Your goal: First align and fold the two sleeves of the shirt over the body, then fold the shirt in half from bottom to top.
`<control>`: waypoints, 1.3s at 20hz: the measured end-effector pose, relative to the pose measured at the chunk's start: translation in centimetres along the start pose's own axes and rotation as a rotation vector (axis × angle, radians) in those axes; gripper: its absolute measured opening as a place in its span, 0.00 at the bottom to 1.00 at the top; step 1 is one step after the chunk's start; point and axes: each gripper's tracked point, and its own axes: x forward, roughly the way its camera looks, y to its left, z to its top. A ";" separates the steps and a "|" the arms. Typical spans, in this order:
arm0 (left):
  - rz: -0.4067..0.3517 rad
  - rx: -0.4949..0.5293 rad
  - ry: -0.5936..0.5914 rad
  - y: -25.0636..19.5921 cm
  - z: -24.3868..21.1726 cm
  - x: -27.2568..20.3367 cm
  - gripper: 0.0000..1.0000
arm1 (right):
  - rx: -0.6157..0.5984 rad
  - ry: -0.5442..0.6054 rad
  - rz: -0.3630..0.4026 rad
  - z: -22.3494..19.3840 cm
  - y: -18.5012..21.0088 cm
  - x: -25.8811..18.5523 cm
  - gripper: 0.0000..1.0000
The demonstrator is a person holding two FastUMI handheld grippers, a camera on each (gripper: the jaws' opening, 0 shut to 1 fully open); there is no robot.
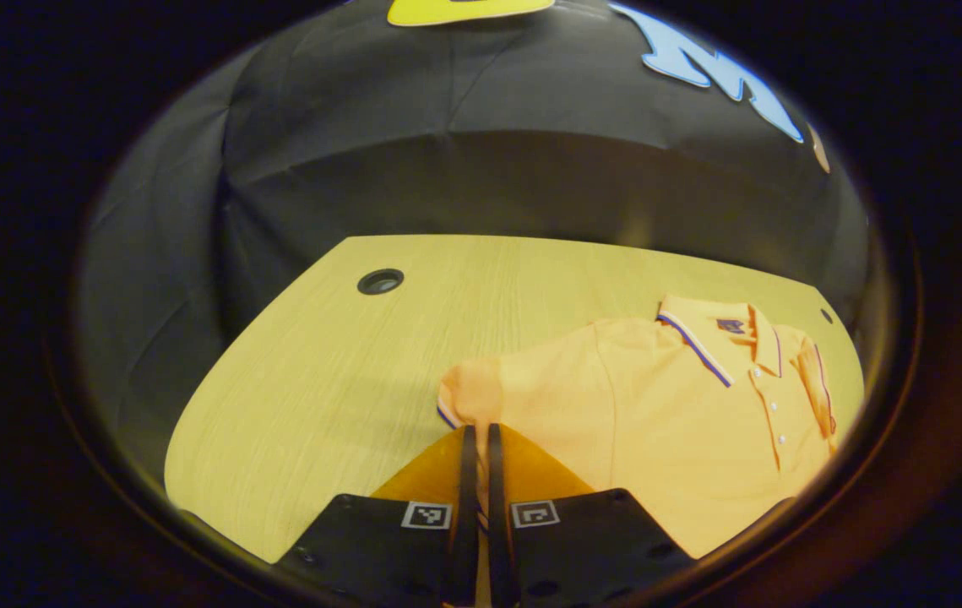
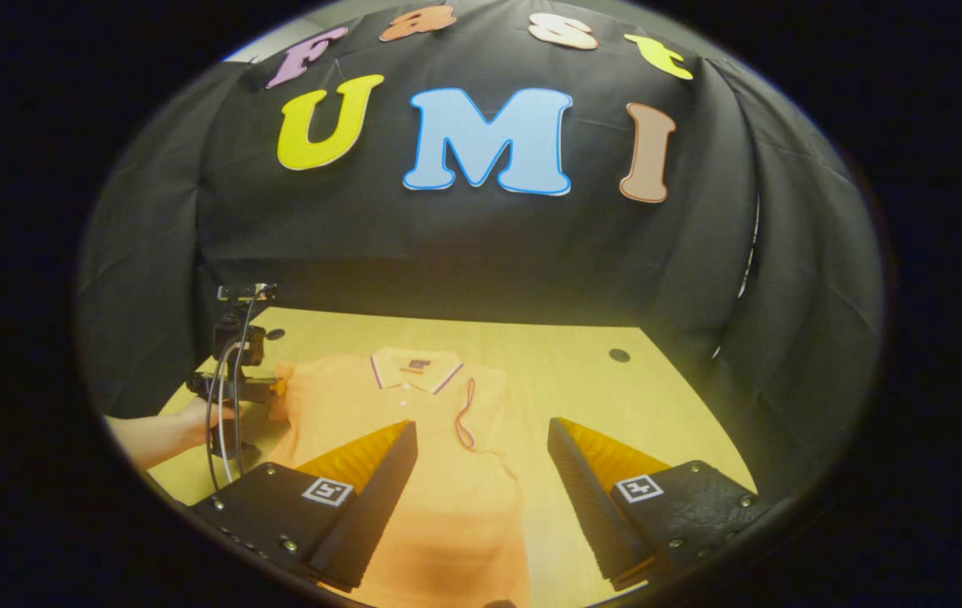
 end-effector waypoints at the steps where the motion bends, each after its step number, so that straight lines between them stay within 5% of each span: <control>1: -0.005 0.001 -0.007 -0.1 0.2 -0.1 0.12 | 0.002 0.002 -0.008 -0.2 -0.4 -0.2 0.97; 8: -0.010 0.028 -0.082 -1.7 3.2 -2.0 0.06 | 0.037 0.001 -0.045 -0.8 -1.9 -1.1 0.97; 14: -0.101 0.117 -0.107 -7.1 4.6 -3.7 0.06 | 0.066 0.008 -0.083 -1.7 -1.6 -0.9 0.97; 21: -0.194 0.269 -0.067 -13.2 2.9 -3.4 0.07 | 0.105 0.026 -0.064 -3.0 0.5 0.0 0.97; 26: -0.226 0.288 -0.040 -14.9 1.8 -4.2 0.10 | 0.081 0.036 -0.060 -3.8 -0.1 -0.4 0.97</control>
